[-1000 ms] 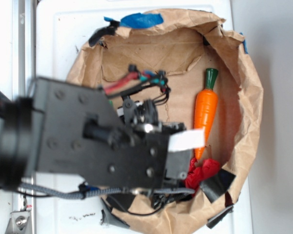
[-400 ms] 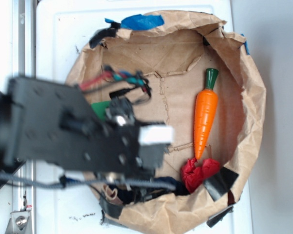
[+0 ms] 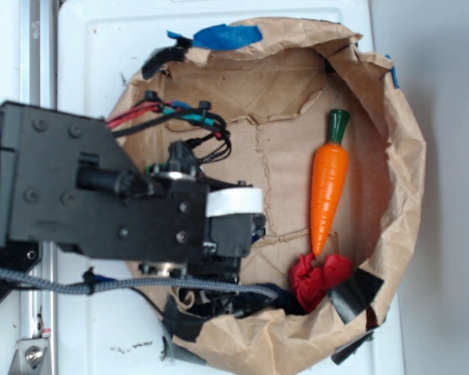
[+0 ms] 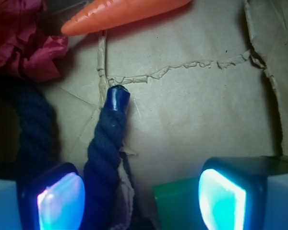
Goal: Grab the blue rope.
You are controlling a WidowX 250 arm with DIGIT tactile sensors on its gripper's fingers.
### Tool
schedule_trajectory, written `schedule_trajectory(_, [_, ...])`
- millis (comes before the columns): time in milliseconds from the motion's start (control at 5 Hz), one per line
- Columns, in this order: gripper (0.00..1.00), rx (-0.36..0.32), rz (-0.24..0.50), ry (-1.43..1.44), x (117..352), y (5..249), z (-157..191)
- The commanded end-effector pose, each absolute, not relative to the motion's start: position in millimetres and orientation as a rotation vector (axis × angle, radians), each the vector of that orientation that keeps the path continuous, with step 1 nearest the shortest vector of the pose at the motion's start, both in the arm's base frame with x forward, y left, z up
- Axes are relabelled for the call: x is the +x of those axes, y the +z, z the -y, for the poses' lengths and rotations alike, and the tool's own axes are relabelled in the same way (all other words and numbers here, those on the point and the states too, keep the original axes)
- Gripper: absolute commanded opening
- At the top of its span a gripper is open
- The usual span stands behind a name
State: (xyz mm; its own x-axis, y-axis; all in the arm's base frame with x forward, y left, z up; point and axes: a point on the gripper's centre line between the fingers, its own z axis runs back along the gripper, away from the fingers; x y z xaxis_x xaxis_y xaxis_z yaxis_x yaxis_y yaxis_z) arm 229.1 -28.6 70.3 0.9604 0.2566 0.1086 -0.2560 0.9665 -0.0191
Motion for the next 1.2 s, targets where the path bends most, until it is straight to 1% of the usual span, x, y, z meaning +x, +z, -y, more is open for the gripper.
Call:
schedule_trajectory(0, [1.00, -0.051, 0.162, 0.300, 242.2, 72.7, 37.7])
schedule_trajectory(200, [1.00, -0.050, 0.167, 0.284, 249.6, 64.2, 41.7])
schedule_trajectory(400, [1.00, -0.059, 0.154, 0.273, 256.6, 56.4, 43.2])
schedule_trajectory(600, [1.00, -0.034, 0.142, 0.260, 258.4, 44.3, 43.2])
schedule_trajectory(800, [0.00, -0.035, 0.140, 0.266, 255.8, 40.2, 41.1])
schedule_trajectory(1000, [0.00, -0.035, 0.157, 0.276, 255.8, 43.7, 36.3])
